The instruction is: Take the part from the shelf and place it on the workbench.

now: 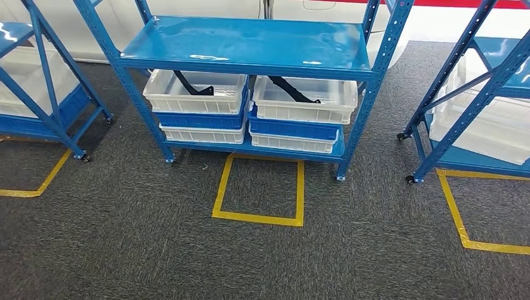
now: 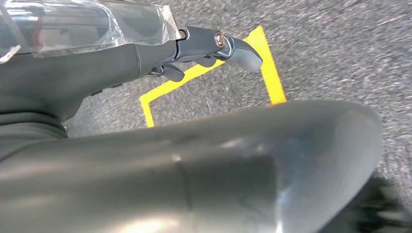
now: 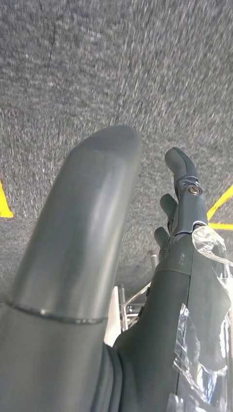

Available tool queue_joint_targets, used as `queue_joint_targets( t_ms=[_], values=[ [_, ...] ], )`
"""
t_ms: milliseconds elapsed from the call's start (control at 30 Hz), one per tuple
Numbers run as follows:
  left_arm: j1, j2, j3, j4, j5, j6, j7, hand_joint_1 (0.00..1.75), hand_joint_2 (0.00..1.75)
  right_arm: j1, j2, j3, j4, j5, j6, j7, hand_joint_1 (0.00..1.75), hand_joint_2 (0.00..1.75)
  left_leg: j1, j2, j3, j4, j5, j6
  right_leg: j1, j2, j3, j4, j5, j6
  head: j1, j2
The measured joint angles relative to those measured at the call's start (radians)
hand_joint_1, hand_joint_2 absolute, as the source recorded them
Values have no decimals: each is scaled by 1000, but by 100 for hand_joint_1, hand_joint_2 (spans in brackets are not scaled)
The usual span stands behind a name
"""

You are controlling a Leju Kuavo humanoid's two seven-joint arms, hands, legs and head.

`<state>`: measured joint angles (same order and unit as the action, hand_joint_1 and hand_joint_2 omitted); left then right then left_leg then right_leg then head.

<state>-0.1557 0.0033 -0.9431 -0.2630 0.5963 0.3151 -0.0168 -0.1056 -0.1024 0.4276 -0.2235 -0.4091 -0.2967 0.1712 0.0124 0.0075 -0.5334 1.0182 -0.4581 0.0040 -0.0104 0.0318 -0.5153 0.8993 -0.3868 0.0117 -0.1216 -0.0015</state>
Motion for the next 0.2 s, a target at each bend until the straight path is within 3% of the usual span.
queue_joint_targets(
  t_ms=[67, 100, 200],
  values=[
    [-3, 0, -3, 0, -1, 0, 2, 0, 0, -1, 0, 5, 0, 1, 0, 6, 0, 175, 2, -6, 44, -105, 38, 8, 4, 7, -4, 4, -1, 9, 2, 0],
    [-3, -1, -5, 0, 0, 0, 4, 0, 44, -1, -1, 7, 0, 1, 0, 8, 0, 175, 2, -7, 50, -122, 43, 11, 7, 9, -6, 6, -4, 8, 3, 0],
    [-2, -2, -10, 0, 3, 0, 10, 0, 175, 2, -2, 12, 0, 1, 0, 11, 0, 175, 0, -8, 49, -126, 48, 17, 10, 9, -9, 7, -7, -20, 6, 0]
  ],
)
